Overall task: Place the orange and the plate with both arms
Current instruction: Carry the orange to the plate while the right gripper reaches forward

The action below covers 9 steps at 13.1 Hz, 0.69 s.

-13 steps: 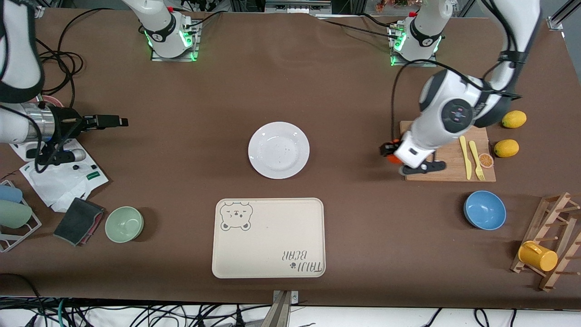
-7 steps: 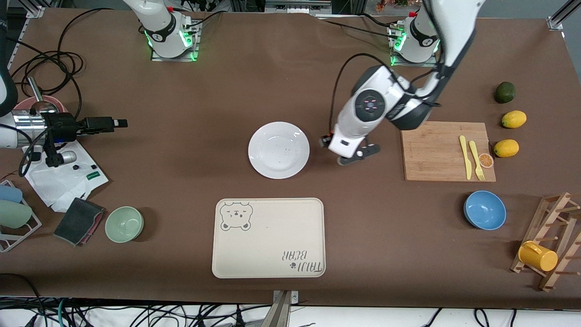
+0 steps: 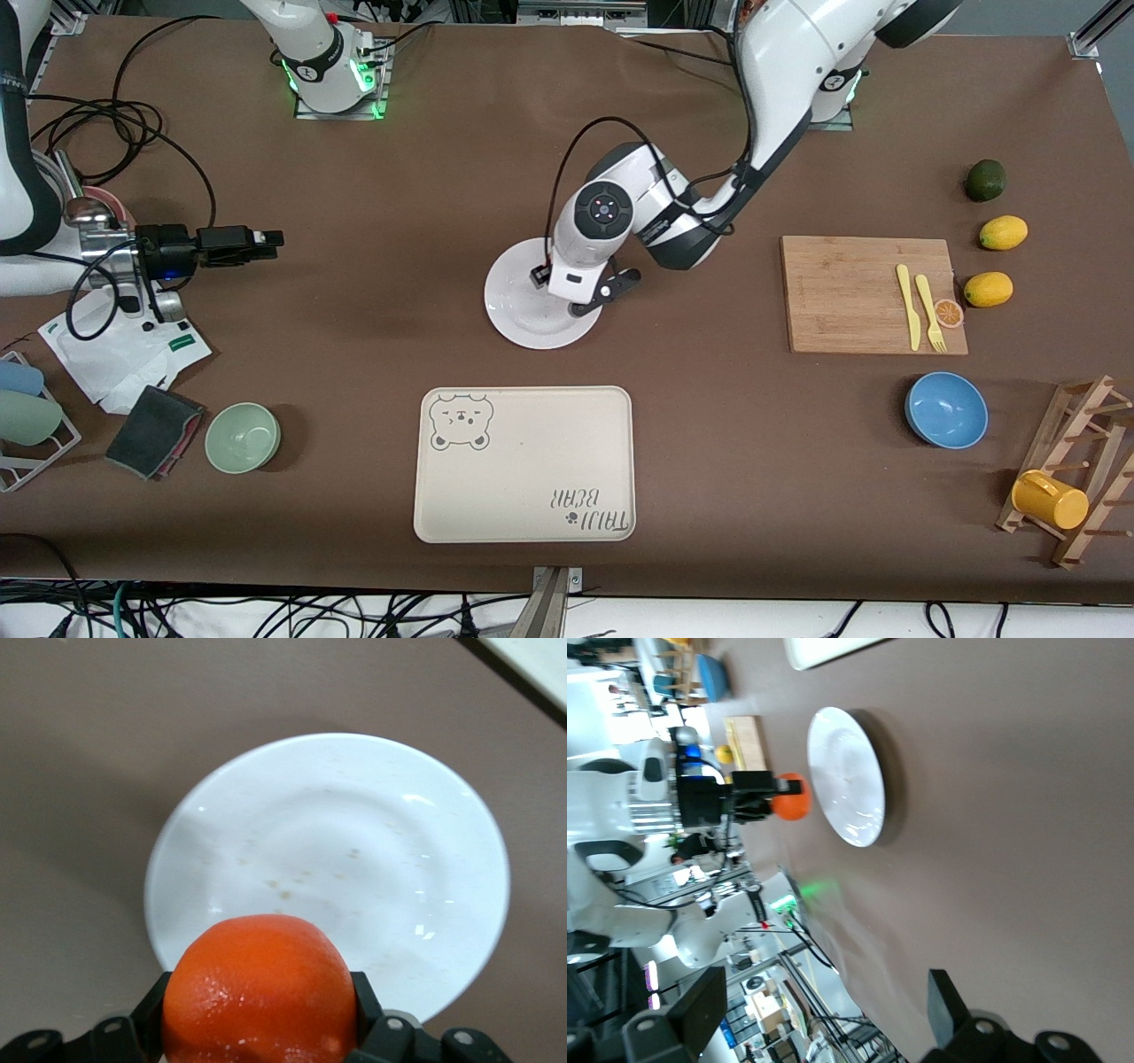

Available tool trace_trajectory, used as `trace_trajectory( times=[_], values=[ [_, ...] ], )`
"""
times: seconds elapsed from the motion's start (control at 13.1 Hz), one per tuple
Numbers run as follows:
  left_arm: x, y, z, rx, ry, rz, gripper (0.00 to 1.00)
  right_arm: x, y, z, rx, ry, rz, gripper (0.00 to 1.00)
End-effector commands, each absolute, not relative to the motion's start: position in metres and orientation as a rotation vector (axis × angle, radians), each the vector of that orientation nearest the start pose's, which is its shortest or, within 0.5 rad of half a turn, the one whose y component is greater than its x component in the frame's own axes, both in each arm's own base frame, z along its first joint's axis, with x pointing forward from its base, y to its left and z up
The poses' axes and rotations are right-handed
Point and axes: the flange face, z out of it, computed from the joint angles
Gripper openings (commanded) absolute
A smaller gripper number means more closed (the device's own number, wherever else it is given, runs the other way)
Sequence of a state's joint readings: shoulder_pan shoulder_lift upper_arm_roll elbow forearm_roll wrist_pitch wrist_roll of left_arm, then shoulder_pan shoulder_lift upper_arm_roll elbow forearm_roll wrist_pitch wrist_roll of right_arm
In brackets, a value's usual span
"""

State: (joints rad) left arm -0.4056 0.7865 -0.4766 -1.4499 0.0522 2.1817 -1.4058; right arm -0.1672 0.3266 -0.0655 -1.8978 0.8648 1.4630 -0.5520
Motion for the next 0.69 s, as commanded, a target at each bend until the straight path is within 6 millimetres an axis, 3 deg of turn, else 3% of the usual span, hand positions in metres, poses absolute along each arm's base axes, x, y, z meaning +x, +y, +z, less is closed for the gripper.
trace_trajectory(
  times=[0.0, 0.15, 0.23, 0.38, 0.46, 0.54, 0.61],
  values=[
    [0.523, -0.531, 0.241, -3.138, -1.105, 0.356, 0.25, 0.553, -0.037, 0.306, -1.999, -0.092, 0.328, 1.0],
    [0.525, -0.528, 0.219, -3.118, -1.089, 0.282, 0.28, 0.553, -0.033, 0.292, -1.986, -0.104, 0.337, 1.0],
    [0.524, -0.531, 0.213, -3.127, -1.088, 0.231, 0.36, 0.553, -0.03, 0.288, -1.982, -0.106, 0.341, 1.0],
    [0.519, -0.534, 0.206, -3.121, -1.069, 0.216, 0.4, 0.548, -0.021, 0.278, -1.996, -0.095, 0.342, 1.0],
    [0.519, -0.534, 0.206, -3.122, -1.065, 0.214, 0.48, 0.545, -0.01, 0.273, -2.005, -0.108, 0.328, 1.0],
    [0.519, -0.535, 0.208, -3.123, -1.07, 0.211, 0.91, 0.545, 0.002, 0.274, -2.022, -0.112, 0.307, 1.0],
    [0.525, -0.531, 0.214, -3.127, -1.076, 0.198, 1.0, 0.543, 0.012, 0.272, -2.047, -0.116, 0.291, 1.0]
  ],
)
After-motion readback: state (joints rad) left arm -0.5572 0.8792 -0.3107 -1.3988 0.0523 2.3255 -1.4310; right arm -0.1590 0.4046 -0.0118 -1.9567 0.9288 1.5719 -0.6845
